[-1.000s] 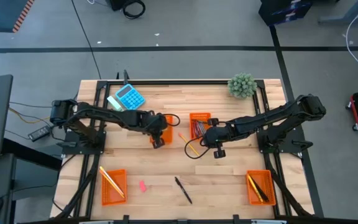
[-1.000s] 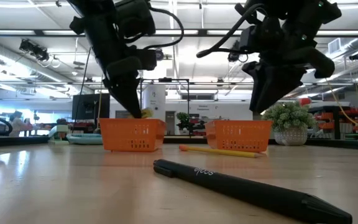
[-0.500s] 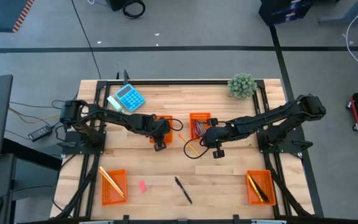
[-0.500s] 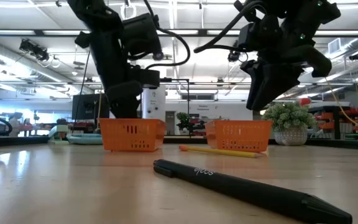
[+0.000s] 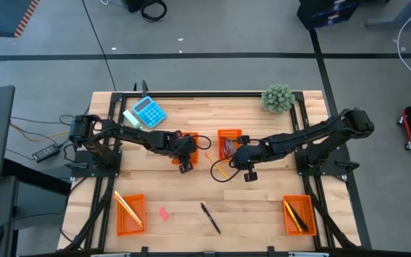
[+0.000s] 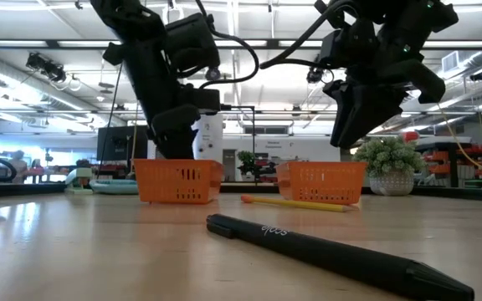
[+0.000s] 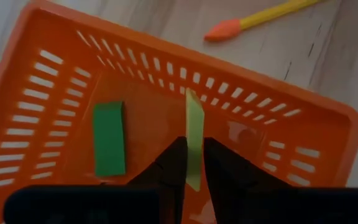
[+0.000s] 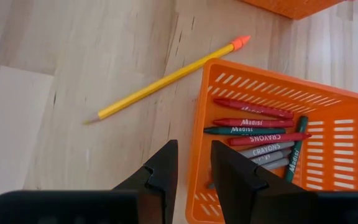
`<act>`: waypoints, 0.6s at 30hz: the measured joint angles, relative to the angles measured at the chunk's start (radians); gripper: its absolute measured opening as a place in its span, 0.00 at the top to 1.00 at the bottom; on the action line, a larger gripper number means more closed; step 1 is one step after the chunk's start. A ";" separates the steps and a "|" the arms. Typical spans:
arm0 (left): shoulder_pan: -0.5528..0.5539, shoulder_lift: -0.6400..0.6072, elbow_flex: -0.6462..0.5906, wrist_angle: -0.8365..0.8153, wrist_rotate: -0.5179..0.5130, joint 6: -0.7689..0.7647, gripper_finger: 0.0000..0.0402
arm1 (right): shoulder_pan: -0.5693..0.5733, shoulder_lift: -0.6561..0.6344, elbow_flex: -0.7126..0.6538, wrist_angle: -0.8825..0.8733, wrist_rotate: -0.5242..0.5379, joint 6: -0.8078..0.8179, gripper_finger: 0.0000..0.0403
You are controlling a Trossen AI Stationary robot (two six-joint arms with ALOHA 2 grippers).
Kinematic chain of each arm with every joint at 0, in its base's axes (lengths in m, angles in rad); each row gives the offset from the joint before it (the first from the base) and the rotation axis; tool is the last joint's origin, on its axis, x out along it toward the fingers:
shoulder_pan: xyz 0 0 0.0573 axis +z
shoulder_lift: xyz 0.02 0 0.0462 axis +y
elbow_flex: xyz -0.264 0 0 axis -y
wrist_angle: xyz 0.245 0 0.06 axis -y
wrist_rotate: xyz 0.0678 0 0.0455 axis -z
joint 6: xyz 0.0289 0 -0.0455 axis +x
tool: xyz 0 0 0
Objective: Sort crayons/erasers/pens/pencils in bins
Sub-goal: Put the yellow eraser into the top left orange bin
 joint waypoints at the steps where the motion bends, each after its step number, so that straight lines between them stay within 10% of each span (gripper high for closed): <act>1: 0.000 0.000 0.000 0.000 0.000 0.000 0.84 | 0.000 0.000 0.000 0.000 0.000 0.000 0.75; 18: 0.000 0.029 0.001 -0.017 0.000 -0.001 0.87 | 0.000 0.000 0.000 0.003 0.000 -0.006 0.75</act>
